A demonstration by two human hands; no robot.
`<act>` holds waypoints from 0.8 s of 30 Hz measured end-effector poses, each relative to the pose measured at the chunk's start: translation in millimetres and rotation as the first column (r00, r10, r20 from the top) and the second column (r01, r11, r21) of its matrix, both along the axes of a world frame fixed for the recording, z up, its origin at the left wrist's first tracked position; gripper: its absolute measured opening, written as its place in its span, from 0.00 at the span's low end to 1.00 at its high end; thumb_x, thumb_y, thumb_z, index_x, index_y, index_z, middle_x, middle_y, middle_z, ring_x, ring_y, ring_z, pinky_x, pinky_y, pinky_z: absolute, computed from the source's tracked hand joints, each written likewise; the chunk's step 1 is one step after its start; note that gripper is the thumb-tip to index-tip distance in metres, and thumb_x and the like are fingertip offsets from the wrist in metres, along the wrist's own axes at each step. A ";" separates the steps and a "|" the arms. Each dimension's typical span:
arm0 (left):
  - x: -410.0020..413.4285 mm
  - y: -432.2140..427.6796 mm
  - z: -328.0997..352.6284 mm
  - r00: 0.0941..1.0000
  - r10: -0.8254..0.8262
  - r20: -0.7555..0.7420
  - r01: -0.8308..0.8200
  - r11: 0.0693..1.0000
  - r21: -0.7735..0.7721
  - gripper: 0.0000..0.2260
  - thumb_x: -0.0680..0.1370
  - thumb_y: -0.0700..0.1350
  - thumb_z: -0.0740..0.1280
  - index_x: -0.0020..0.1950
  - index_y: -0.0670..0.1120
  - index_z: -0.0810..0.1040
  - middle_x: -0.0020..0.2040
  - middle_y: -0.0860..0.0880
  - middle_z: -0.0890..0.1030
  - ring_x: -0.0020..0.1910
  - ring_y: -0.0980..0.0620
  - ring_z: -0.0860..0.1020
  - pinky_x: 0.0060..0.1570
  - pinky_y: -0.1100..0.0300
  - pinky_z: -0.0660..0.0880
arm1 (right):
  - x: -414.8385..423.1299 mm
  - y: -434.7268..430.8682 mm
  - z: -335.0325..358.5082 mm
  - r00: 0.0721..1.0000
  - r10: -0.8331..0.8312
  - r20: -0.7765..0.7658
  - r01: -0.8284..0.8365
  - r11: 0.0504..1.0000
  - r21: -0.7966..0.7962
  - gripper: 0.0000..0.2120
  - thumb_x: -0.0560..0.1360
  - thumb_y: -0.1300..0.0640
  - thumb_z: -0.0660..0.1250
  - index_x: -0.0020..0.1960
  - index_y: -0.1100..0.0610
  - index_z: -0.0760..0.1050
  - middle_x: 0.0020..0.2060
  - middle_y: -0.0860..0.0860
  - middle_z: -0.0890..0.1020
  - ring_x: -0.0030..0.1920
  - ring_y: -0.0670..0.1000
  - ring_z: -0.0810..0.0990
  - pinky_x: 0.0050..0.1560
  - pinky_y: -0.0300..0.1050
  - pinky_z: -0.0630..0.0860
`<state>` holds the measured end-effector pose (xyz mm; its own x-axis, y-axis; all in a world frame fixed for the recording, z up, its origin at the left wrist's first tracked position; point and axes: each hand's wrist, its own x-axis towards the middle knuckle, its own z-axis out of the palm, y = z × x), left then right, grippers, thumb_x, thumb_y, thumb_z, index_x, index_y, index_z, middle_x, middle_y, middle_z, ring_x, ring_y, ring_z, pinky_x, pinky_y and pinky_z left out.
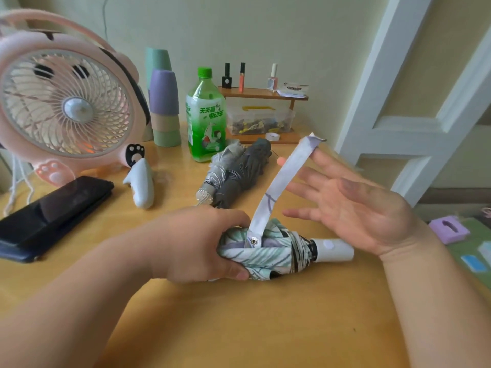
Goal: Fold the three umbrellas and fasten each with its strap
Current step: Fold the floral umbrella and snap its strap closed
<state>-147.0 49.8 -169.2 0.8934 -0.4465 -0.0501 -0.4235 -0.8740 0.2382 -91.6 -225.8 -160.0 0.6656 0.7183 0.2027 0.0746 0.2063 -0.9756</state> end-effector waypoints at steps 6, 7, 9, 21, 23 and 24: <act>2.1 -5.2 -3.8 0.995 0.032 0.096 -0.031 0.999 -0.013 0.22 0.69 0.70 0.70 0.55 0.60 0.71 0.43 0.58 0.79 0.42 0.54 0.77 0.45 0.53 0.77 | -24.0 28.7 3.5 0.951 -0.253 0.176 0.246 0.967 0.062 0.35 0.73 0.51 0.77 0.76 0.53 0.68 0.61 0.62 0.83 0.66 0.64 0.80 0.65 0.62 0.77; 1.8 -5.9 -4.2 0.994 0.039 0.106 -0.037 0.999 -0.015 0.21 0.69 0.70 0.70 0.51 0.59 0.69 0.41 0.58 0.78 0.41 0.53 0.76 0.44 0.54 0.77 | -30.0 36.5 5.3 0.928 -0.308 0.209 0.300 0.951 0.070 0.28 0.73 0.54 0.77 0.70 0.55 0.74 0.55 0.61 0.86 0.61 0.62 0.83 0.62 0.57 0.80; 0.6 -6.9 -4.1 0.992 0.048 0.114 -0.047 0.999 -0.010 0.20 0.70 0.69 0.70 0.48 0.60 0.67 0.40 0.57 0.77 0.40 0.53 0.74 0.43 0.55 0.76 | -42.3 46.8 10.1 0.878 -0.379 0.291 0.376 0.924 0.070 0.12 0.73 0.57 0.73 0.56 0.57 0.82 0.45 0.59 0.88 0.51 0.58 0.88 0.56 0.47 0.81; 1.6 -6.1 -6.7 0.988 0.012 0.153 -0.005 0.999 -0.046 0.28 0.70 0.71 0.69 0.64 0.60 0.70 0.55 0.58 0.79 0.53 0.52 0.78 0.48 0.57 0.74 | -122.7 0.9 8.8 0.909 -0.065 0.413 0.144 0.976 -0.164 0.13 0.79 0.48 0.72 0.57 0.56 0.85 0.53 0.59 0.87 0.56 0.67 0.84 0.56 0.69 0.79; 0.7 -5.9 -5.7 0.986 0.004 0.169 0.004 0.999 -0.044 0.30 0.70 0.72 0.69 0.66 0.60 0.69 0.56 0.58 0.79 0.54 0.52 0.77 0.48 0.57 0.74 | -121.2 -9.3 9.7 0.943 0.105 0.314 -0.029 0.971 -0.238 0.23 0.78 0.47 0.72 0.62 0.65 0.80 0.59 0.66 0.83 0.63 0.71 0.79 0.65 0.69 0.74; 0.3 -5.5 -5.4 0.985 0.000 0.171 0.007 0.999 -0.040 0.31 0.70 0.71 0.69 0.67 0.60 0.69 0.57 0.58 0.79 0.54 0.52 0.77 0.49 0.57 0.74 | -119.8 -14.8 12.4 0.958 0.152 0.245 -0.087 0.963 -0.256 0.25 0.78 0.49 0.72 0.64 0.69 0.78 0.61 0.69 0.81 0.64 0.73 0.77 0.67 0.69 0.73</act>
<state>-146.7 44.3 -174.6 0.8858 -0.4479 0.1212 -0.4638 -0.8636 0.1976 -211.3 -240.6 -147.6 0.5191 0.8378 0.1693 0.3217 -0.0080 -0.9468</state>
